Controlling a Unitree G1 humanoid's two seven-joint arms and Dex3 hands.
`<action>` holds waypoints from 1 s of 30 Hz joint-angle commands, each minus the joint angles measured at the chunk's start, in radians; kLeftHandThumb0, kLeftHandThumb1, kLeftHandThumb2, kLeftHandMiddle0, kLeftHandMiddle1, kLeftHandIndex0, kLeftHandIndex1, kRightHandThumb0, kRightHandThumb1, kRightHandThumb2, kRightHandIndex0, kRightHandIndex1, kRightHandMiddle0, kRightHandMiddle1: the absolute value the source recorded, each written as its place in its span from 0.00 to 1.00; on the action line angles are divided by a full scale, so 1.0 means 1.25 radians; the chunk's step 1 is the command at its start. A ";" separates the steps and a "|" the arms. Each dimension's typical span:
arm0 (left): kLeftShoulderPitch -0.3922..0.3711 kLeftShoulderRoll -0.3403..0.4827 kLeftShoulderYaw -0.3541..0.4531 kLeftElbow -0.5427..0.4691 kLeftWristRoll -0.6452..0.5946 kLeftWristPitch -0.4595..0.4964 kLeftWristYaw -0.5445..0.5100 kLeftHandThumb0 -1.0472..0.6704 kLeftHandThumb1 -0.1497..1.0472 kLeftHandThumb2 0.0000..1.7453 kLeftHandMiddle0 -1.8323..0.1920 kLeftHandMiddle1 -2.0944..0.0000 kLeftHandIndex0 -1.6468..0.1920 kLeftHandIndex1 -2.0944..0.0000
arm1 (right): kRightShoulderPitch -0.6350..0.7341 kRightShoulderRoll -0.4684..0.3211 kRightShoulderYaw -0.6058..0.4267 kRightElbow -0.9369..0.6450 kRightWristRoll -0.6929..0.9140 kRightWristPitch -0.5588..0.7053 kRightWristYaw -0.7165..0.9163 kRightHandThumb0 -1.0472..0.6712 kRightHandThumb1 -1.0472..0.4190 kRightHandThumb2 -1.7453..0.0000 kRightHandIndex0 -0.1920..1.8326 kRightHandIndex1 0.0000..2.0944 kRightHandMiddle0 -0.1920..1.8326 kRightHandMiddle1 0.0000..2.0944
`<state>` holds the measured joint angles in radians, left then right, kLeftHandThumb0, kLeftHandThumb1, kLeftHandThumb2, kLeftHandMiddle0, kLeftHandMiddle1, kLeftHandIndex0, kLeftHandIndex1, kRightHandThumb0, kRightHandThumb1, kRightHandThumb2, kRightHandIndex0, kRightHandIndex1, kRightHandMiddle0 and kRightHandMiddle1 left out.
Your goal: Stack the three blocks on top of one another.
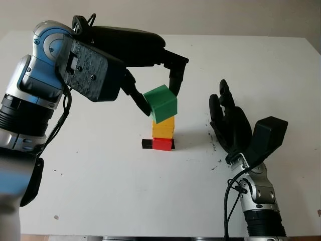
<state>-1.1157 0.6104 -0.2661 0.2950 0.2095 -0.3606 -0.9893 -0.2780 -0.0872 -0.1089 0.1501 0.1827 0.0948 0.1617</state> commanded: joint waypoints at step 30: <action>0.065 0.007 -0.017 -0.347 0.090 0.734 0.020 0.43 0.99 0.03 0.73 0.96 0.80 0.13 | 0.005 0.000 0.005 -0.026 0.001 0.025 0.001 0.20 0.00 0.74 0.00 0.00 0.00 0.01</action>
<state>-1.0344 0.5998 -0.2759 -0.1089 0.3153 0.5447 -0.9557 -0.2648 -0.0850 -0.1065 0.1240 0.1848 0.1273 0.1601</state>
